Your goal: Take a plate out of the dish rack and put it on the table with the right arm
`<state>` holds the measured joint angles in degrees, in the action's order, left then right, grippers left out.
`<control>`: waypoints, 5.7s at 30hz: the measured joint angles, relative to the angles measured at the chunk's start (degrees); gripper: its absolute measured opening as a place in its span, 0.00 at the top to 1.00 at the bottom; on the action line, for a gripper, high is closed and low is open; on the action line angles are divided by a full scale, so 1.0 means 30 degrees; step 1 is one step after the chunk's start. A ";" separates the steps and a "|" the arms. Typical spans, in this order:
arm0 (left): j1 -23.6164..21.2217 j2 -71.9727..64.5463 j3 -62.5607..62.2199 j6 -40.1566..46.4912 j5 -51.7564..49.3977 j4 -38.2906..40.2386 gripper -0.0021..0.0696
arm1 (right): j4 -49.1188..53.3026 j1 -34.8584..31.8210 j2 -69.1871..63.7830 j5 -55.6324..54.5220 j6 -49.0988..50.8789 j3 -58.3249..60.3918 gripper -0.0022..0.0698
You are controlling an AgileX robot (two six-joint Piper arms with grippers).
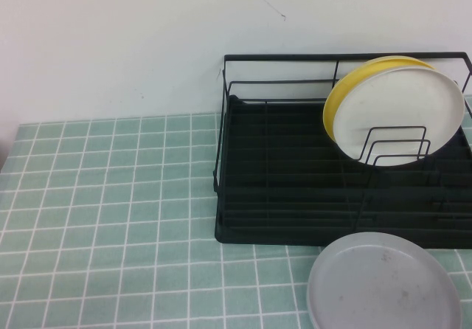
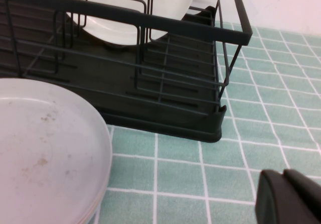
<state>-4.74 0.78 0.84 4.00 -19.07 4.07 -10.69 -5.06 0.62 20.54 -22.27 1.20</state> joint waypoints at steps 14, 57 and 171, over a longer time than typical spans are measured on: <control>0.0000 0.0000 0.0000 0.0000 0.0000 0.0000 0.98 | 0.0000 0.0000 0.0000 0.0000 0.0000 0.0000 0.97; 0.0000 0.0000 0.0000 0.0000 0.0000 0.0000 0.98 | -1.3319 0.0000 -0.7406 0.1900 -0.4651 -0.5259 0.97; 0.0000 0.0000 0.0000 0.0000 0.0000 0.0000 0.98 | -1.8856 -0.0033 -3.6131 0.2307 -3.1235 -2.5869 0.88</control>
<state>-4.74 0.78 0.84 4.00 -19.07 4.07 -67.26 -5.16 -107.77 27.46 -115.98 -76.41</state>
